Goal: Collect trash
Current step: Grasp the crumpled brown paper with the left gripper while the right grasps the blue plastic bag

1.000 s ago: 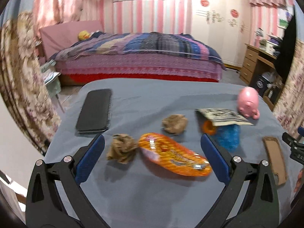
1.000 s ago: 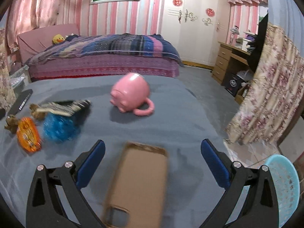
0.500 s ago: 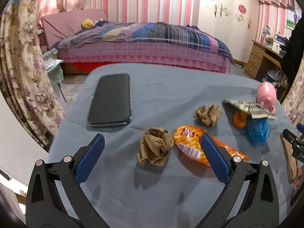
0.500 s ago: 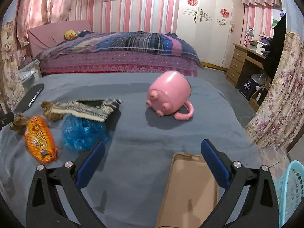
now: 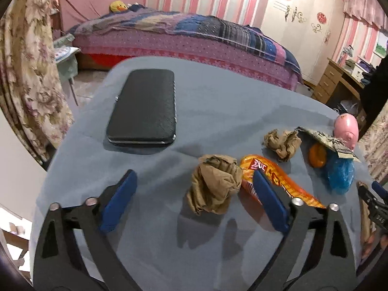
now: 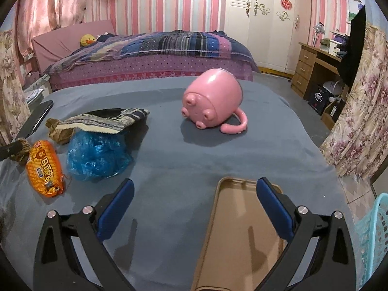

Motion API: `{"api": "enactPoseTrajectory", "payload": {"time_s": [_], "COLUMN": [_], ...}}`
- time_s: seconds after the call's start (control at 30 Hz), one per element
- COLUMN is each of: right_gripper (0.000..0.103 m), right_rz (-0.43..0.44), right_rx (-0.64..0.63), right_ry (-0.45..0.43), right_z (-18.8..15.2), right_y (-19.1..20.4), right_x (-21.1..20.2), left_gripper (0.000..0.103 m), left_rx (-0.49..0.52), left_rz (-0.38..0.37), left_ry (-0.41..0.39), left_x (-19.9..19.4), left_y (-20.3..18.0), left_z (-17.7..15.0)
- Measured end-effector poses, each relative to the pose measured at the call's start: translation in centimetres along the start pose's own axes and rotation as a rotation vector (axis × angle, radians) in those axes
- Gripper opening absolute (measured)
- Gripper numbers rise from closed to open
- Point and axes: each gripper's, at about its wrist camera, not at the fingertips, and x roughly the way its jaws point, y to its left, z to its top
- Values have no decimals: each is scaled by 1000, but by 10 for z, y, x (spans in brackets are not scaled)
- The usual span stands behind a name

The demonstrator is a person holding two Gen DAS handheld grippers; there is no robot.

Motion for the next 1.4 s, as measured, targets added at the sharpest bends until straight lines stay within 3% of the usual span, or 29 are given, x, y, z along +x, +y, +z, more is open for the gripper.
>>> {"api": "enactPoseTrajectory", "payload": {"time_s": [0.1, 0.17, 0.23, 0.43, 0.6, 0.63, 0.73, 0.83, 1.03, 1.13, 1.23, 1.4], "right_gripper": [98, 98, 98, 98, 97, 91, 53, 40, 39, 39, 39, 39], "right_rz": [17, 30, 51, 109, 142, 145, 201, 231, 182, 164, 155, 138], "right_rx": [-19, -32, -47, -75, -122, -133, -156, -176, -248, -224, -201, -149], "right_ry": [0, 1, 0, -2, 9, 14, 49, 44, 25, 31, 27, -19], "right_z": [1, 3, 5, 12, 21, 22, 24, 24, 8, 0, -5, -13], "right_y": [10, 18, 28, 56, 82, 86, 93, 90, 69, 50, 31, -13], "right_x": [0, 1, 1, 5, 20, 23, 32, 26, 1, -13, -25, -54], "left_gripper": [69, 41, 41, 41, 41, 41, 41, 41, 41, 41, 41, 41], "left_rx": [35, 62, 72, 59, 23, 30, 59, 78, 101, 118, 108, 151], "left_rz": [-22, -26, -30, 56, 38, 37, 35, 25, 0, -15, -75, -100], "left_ry": [35, 50, 46, -2, -13, -15, -27, -36, -46, -49, -37, -41], "left_x": [8, 11, 7, -13, -19, -20, -24, -28, -36, -42, -49, -62], "left_y": [-8, -13, -13, 1, 5, 4, -3, -9, -25, -39, -53, -97], "left_z": [-2, -1, -1, 5, 8, 9, 9, 11, 9, 4, -5, -21]}}
